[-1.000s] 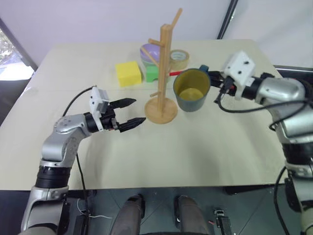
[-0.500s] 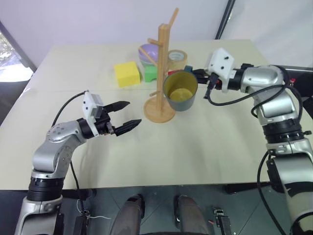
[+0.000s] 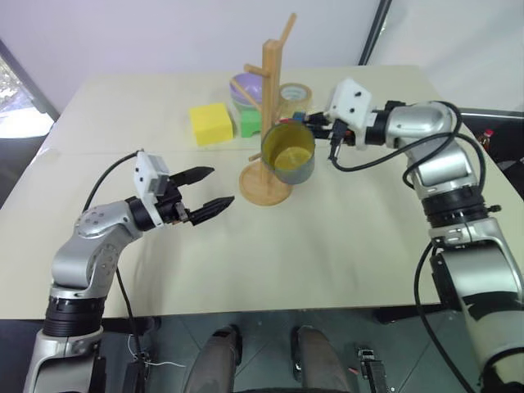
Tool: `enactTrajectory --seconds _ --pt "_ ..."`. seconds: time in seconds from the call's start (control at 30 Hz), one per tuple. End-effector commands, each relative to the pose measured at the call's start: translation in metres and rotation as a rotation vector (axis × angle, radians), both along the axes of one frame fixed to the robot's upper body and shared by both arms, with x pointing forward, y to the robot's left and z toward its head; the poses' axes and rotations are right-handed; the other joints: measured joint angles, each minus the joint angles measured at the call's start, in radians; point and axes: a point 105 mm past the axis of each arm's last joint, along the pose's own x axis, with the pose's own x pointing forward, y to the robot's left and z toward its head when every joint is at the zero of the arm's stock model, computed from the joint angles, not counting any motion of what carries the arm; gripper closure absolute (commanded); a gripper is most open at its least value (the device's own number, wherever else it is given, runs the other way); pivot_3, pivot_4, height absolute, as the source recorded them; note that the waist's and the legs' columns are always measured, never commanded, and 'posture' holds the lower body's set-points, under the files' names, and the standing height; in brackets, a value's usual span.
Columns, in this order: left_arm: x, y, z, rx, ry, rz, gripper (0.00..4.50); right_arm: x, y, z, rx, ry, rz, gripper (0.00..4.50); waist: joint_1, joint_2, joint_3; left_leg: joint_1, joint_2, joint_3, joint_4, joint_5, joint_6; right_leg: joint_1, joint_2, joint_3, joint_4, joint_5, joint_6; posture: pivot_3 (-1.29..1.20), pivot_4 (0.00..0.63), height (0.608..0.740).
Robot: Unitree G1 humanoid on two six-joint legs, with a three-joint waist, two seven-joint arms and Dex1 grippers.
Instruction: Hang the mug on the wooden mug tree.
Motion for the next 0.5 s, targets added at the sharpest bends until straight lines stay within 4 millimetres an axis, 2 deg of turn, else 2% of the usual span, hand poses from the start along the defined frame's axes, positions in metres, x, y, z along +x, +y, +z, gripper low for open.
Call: enactTrajectory --seconds 0.03,0.07,0.2,0.3,0.43,0.5 --pt "-0.002 -0.001 0.014 -0.005 -0.062 -0.004 0.0 -0.002 0.003 0.023 0.022 -0.081 0.01 1.64 0.0 0.0 0.0 0.0 0.0 0.0 0.0 0.0 0.0 0.0 0.0 0.0 0.0 0.0 0.0 0.0 0.15 0.74" --pt "-0.002 -0.001 0.014 -0.005 -0.063 -0.001 0.0 -0.002 -0.001 0.025 0.028 -0.094 -0.005 1.13 0.0 0.0 0.0 0.0 0.0 0.0 0.0 0.0 0.0 0.0 0.0 0.0 0.0 0.0 0.0 0.0 0.15 0.74" --pt "-0.001 0.004 0.016 -0.018 -0.071 0.035 0.0 0.0 -0.032 0.032 0.085 -0.127 -0.103 1.13 0.001 0.0 0.0 0.0 0.0 0.0 0.0 0.0 0.0 0.0 0.0 0.0 0.001 0.0 0.0 0.0 0.15 0.74" --pt "0.004 0.012 0.015 -0.044 -0.064 0.102 0.0 -0.002 -0.065 0.032 0.204 -0.125 -0.197 1.13 0.008 0.0 0.0 0.0 0.0 -0.001 0.0 0.0 0.0 0.001 0.0 0.0 0.0 0.0 0.0 0.0 0.15 0.74" --pt "0.011 0.03 0.014 -0.119 -0.043 0.225 0.0 -0.014 -0.099 0.012 0.409 -0.076 -0.287 1.13 0.006 0.0 0.0 0.0 0.0 0.0 0.0 0.0 0.0 0.002 0.0 0.0 -0.001 0.0 0.0 0.0 0.15 0.74" --pt "0.016 0.043 0.004 -0.127 -0.027 0.316 0.0 -0.023 -0.106 -0.012 0.481 -0.014 -0.32 1.13 0.005 0.0 0.0 0.001 0.0 0.0 0.0 0.0 0.0 0.002 0.0 0.0 -0.001 0.0 0.0 0.0 0.15 0.74"
